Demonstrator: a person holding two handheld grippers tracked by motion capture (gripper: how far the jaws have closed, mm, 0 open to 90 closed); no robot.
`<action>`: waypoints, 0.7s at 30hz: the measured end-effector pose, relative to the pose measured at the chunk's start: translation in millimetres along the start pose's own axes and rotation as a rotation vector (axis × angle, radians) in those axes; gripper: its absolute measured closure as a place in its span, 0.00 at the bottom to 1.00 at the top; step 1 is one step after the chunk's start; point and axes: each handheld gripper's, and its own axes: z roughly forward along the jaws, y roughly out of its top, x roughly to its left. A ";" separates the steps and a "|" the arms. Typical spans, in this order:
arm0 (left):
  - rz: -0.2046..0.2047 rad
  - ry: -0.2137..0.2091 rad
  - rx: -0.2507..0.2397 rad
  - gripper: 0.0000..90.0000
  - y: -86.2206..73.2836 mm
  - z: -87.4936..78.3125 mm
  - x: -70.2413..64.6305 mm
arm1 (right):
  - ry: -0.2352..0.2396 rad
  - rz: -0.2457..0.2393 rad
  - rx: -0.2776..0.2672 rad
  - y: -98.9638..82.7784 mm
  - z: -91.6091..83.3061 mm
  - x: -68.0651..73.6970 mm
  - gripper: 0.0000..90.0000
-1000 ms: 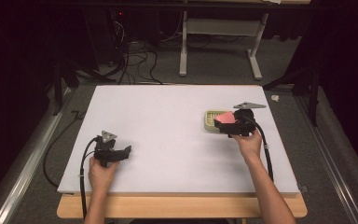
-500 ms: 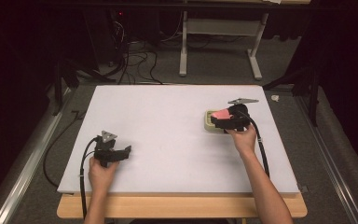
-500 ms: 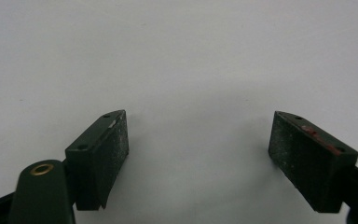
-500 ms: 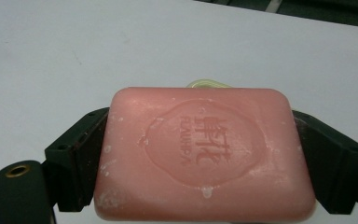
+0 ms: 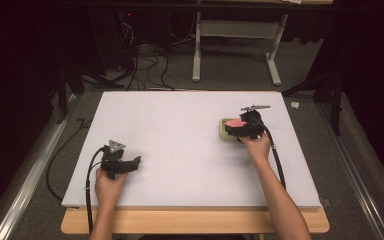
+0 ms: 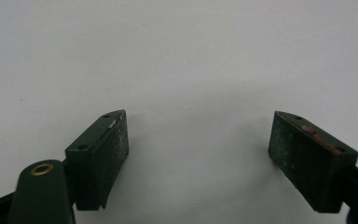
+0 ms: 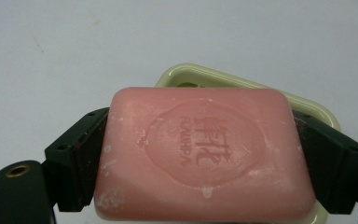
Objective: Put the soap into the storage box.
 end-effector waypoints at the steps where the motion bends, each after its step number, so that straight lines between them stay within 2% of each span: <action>1: -0.001 0.000 0.000 0.23 0.0 0.0 0.0 | 0.000 0.000 0.000 0.0 0.0 0.0 0.15; 10: 0.000 0.000 0.000 0.23 0.0 0.0 0.0 | -0.022 0.016 0.043 -2.4 12.5 -2.8 0.15; 16: 0.000 0.000 0.000 0.23 0.0 0.0 0.0 | -0.044 0.011 0.051 -3.0 18.4 -2.4 0.15; 21: 0.000 0.000 0.000 0.23 0.0 0.0 0.0 | -0.047 0.031 0.053 -3.5 21.0 -3.1 0.15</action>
